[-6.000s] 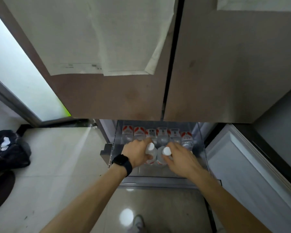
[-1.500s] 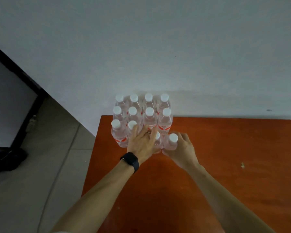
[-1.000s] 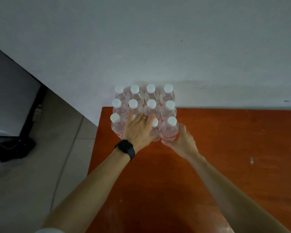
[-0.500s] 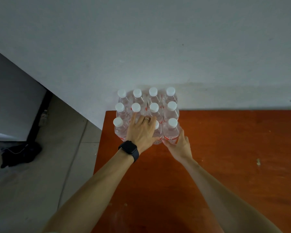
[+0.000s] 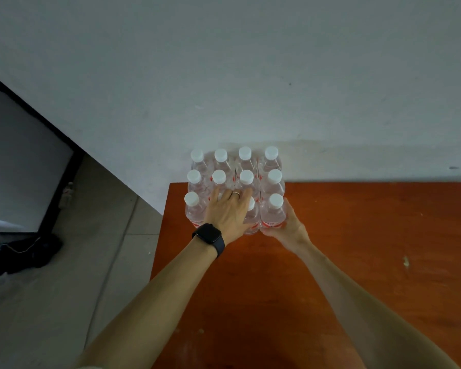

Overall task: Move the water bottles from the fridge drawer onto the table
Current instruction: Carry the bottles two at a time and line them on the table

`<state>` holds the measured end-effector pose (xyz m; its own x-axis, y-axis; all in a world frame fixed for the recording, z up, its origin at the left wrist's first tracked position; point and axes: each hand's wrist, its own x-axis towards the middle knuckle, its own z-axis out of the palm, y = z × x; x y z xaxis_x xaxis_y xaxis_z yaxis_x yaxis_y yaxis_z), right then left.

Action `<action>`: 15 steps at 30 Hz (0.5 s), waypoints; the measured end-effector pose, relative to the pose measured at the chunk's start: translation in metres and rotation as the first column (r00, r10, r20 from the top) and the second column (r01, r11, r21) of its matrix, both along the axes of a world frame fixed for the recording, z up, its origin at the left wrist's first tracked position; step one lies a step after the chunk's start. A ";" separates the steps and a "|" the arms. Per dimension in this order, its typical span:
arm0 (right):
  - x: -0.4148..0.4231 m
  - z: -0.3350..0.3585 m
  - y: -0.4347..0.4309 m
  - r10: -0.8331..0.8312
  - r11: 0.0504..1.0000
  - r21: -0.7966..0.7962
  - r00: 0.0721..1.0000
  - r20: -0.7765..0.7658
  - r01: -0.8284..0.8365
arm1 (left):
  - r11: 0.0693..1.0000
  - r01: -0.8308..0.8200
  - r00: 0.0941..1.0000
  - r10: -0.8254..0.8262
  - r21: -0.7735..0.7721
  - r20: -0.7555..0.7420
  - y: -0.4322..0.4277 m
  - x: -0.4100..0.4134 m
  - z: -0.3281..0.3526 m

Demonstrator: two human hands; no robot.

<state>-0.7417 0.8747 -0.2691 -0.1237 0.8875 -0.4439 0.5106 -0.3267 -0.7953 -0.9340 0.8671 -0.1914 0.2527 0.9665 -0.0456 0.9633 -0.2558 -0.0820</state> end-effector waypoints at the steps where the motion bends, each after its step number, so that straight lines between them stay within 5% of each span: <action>1: 0.003 0.006 -0.002 0.001 1.000 -0.010 1.000 0.017 0.000 | 1.000 0.000 1.000 0.000 -0.014 0.015 0.000 0.000 0.003; 15: 0.133 0.114 -0.117 -0.148 0.930 0.367 0.932 0.330 0.018 | 0.982 0.189 0.959 -0.185 0.005 0.213 -0.039 0.095 0.043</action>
<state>-0.6085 0.7578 -0.1552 0.0609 0.9930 -0.1011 0.7576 -0.1119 -0.6430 -0.8387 0.8279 -0.1486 0.4344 0.9006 0.0142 0.8930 -0.4326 0.1243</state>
